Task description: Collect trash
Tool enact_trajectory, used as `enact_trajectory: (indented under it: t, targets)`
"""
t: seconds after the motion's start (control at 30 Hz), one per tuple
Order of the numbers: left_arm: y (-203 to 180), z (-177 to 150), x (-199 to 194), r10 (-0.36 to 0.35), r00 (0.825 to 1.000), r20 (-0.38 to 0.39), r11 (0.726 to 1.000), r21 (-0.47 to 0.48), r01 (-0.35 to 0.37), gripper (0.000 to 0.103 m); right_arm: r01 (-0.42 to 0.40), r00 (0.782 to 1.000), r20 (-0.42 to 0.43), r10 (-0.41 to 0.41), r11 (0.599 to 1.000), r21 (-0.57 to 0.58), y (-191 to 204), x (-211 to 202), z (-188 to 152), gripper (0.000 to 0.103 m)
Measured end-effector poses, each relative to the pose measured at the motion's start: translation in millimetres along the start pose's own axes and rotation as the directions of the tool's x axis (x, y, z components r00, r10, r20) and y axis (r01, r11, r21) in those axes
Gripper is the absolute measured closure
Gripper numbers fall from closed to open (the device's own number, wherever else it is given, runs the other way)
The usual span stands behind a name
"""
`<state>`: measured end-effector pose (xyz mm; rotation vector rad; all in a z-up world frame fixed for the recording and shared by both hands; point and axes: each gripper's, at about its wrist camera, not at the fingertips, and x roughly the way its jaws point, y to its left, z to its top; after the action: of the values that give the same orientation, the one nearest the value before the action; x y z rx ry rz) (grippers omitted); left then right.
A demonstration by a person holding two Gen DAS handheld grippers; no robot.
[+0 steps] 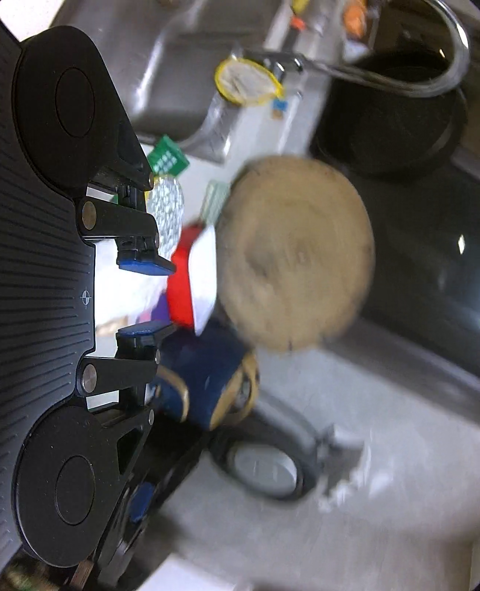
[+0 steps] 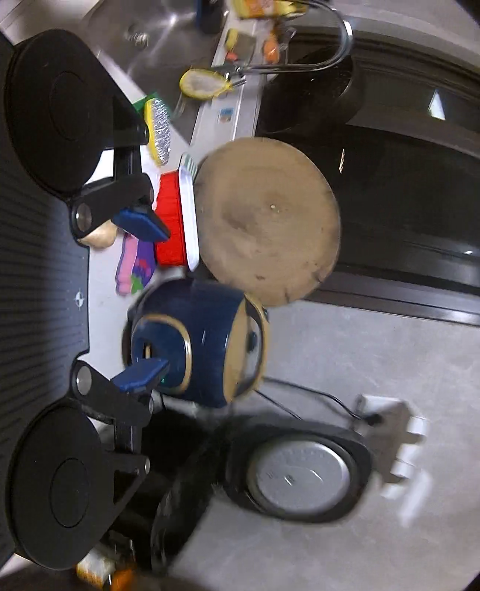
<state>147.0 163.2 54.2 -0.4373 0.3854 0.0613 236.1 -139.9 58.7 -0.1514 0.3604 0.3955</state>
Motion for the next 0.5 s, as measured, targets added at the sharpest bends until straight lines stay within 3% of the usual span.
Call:
enact_trajectory:
  t: [0.1,0.2,0.33,0.43,0.47,0.5]
  targets:
    - [9,-2,28,0.134,0.991,-0.009,0.985,-0.107,-0.134,0.073,-0.144,0.984,-0.099,0.149,0.988,0.059,-11,44,5,0.032]
    - [28,-8,49,0.169,0.984,-0.050,0.960,-0.219,-0.176,0.073,-0.246,0.958,-0.150,0.245,0.969,0.012,10,82,-3,0.032]
    - [39,-13,75,0.223,0.973,-0.066,0.958,-0.168,-0.231,0.073,-0.370,0.913,-0.198,0.356,0.929,-0.034,55,126,-16,0.032]
    - [52,-12,94,0.249,0.964,-0.092,0.937,-0.228,-0.263,0.073,-0.434,0.877,-0.253,0.409,0.899,-0.050,83,157,-25,0.032]
    - [60,-12,99,0.262,0.960,-0.100,0.923,-0.263,-0.280,0.073,-0.440,0.871,-0.270,0.409,0.896,-0.061,90,166,-29,0.039]
    - [65,-10,105,0.278,0.955,-0.106,0.912,-0.284,-0.297,0.073,-0.438,0.870,-0.285,0.403,0.896,-0.069,95,174,-33,0.061]
